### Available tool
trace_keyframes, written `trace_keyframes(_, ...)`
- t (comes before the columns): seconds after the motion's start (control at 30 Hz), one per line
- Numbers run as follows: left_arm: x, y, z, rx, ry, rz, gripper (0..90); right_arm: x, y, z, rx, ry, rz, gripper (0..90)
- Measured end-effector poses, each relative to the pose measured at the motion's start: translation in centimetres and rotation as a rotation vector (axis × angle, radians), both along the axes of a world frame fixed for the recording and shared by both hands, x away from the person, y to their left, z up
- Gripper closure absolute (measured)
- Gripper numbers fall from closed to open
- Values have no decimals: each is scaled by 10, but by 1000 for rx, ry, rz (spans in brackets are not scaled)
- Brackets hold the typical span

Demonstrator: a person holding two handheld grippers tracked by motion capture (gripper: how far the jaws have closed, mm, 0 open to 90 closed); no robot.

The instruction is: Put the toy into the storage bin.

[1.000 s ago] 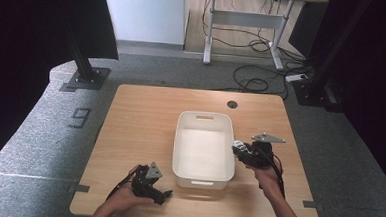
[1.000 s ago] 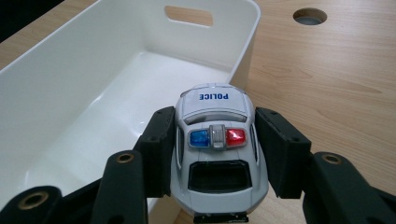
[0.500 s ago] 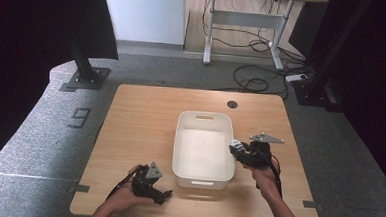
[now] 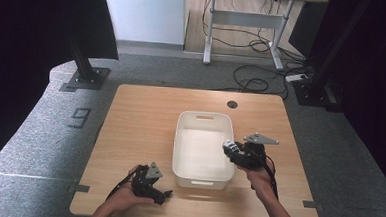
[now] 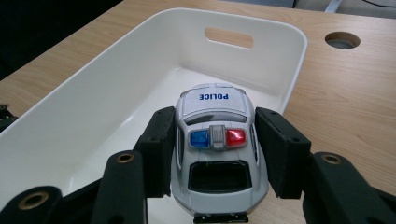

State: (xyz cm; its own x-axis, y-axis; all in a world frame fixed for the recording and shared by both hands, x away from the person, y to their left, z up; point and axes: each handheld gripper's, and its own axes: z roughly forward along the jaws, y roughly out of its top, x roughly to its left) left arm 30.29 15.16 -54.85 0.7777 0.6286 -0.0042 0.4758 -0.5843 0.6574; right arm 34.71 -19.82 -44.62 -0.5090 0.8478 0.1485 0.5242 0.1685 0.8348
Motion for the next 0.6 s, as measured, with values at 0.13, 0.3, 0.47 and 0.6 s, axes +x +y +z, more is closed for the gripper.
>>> trace_keyframes(0.13, 0, 0, 0, 0, 0, 0, 1, -1, 3, 1, 7, -4, 1, 500)
trace_keyframes(0.3, 0, 0, 0, 0, -1, 2, 0, -3, 10, 4, 11, -14, 13, 500)
trace_keyframes(0.47, 0, 0, 0, 0, -1, 3, 0, -2, 17, 5, 14, -16, 21, 501)
trace_keyframes(0.6, 0, 0, 0, 0, -1, 5, 0, -2, 24, 6, 13, -17, 34, 501)
